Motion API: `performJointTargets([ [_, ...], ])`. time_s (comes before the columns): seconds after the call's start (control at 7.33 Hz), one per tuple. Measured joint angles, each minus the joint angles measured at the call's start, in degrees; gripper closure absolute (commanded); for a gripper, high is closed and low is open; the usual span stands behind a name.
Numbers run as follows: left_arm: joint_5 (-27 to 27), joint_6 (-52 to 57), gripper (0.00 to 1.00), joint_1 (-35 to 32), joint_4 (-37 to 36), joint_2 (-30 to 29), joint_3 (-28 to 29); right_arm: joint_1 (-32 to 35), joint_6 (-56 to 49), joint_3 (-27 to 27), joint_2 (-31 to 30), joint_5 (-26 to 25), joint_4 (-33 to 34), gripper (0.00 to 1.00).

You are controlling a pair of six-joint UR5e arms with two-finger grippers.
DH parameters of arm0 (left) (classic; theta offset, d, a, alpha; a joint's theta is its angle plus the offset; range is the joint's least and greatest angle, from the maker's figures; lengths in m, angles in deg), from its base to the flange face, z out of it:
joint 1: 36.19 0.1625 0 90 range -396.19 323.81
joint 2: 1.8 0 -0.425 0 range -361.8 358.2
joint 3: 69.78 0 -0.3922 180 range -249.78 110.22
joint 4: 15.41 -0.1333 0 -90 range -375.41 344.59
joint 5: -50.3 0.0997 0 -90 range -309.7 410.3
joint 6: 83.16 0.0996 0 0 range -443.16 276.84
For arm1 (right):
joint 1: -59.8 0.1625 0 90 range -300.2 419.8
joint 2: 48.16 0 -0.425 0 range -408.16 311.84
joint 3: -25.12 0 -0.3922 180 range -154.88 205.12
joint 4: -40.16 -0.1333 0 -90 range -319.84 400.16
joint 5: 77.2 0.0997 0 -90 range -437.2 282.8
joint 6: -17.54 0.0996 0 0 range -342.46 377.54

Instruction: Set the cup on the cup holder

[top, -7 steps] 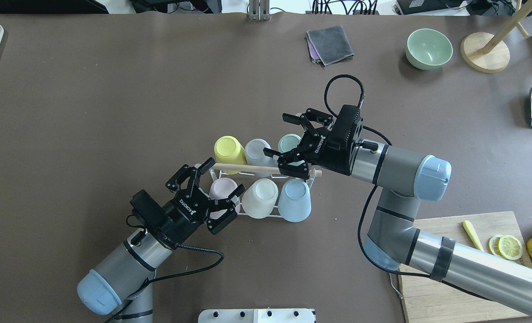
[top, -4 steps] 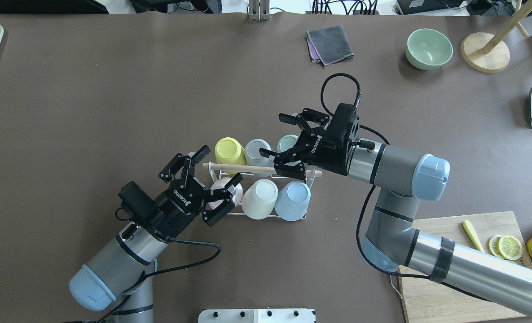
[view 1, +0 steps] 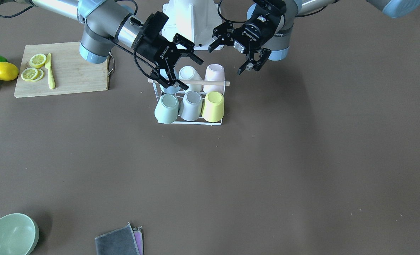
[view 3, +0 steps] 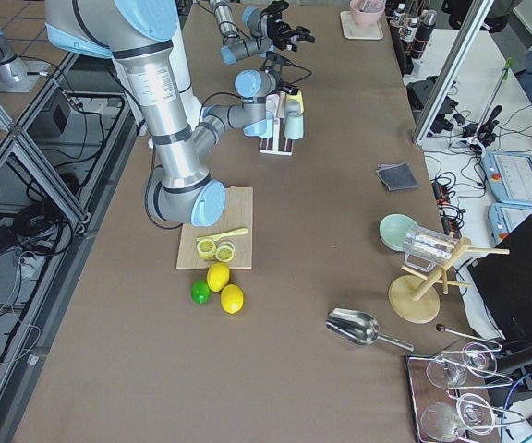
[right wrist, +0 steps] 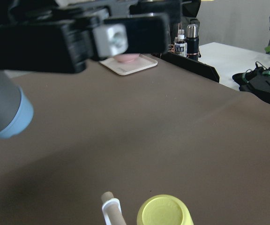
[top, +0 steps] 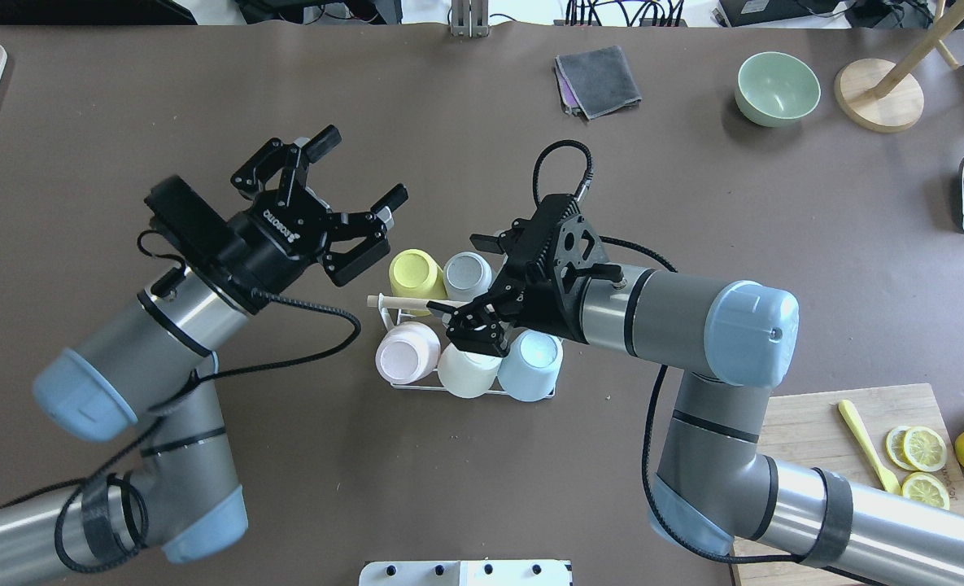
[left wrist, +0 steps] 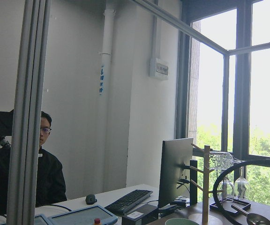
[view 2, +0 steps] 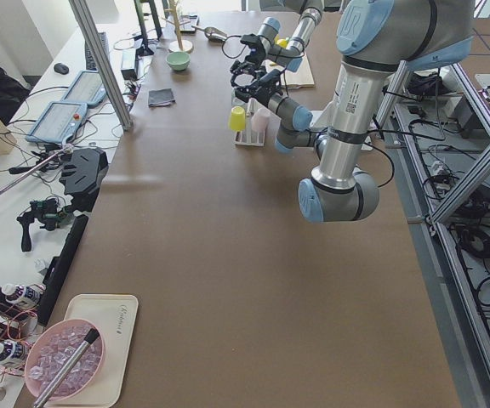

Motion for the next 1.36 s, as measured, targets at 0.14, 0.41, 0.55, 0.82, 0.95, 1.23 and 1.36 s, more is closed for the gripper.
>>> performJointTargets([
  [0.14,-10.44,-4.24,0.02,-7.55,-7.67,0.21,-0.54,-0.31,-0.02,3.38,0.04,1.70,8.93,0.00],
  [0.41,-34.52,-11.03,0.02,-21.58,-19.35,0.19,1.22,-0.08,-0.03,8.24,0.02,4.03,24.51,0.00],
  [0.55,-45.71,-11.97,0.02,-27.35,-23.24,0.31,4.75,0.90,-0.03,10.01,-0.14,5.32,32.17,0.00],
  [0.82,-56.75,-11.96,0.02,-36.18,-29.29,0.27,14.35,5.93,-0.03,12.51,-0.59,8.91,46.71,0.00],
  [0.95,-58.38,-11.33,0.02,-38.52,-36.22,0.19,16.32,10.05,-0.03,12.95,-1.38,12.65,51.59,0.00],
  [1.23,-58.86,-6.27,0.02,-42.46,-55.34,0.50,14.59,19.44,-0.03,13.08,-6.66,23.83,56.30,0.00],
  [1.36,-58.23,-3.73,0.02,-44.08,-64.49,2.19,12.80,23.21,-0.15,12.98,-10.75,29.21,56.91,0.00],
])
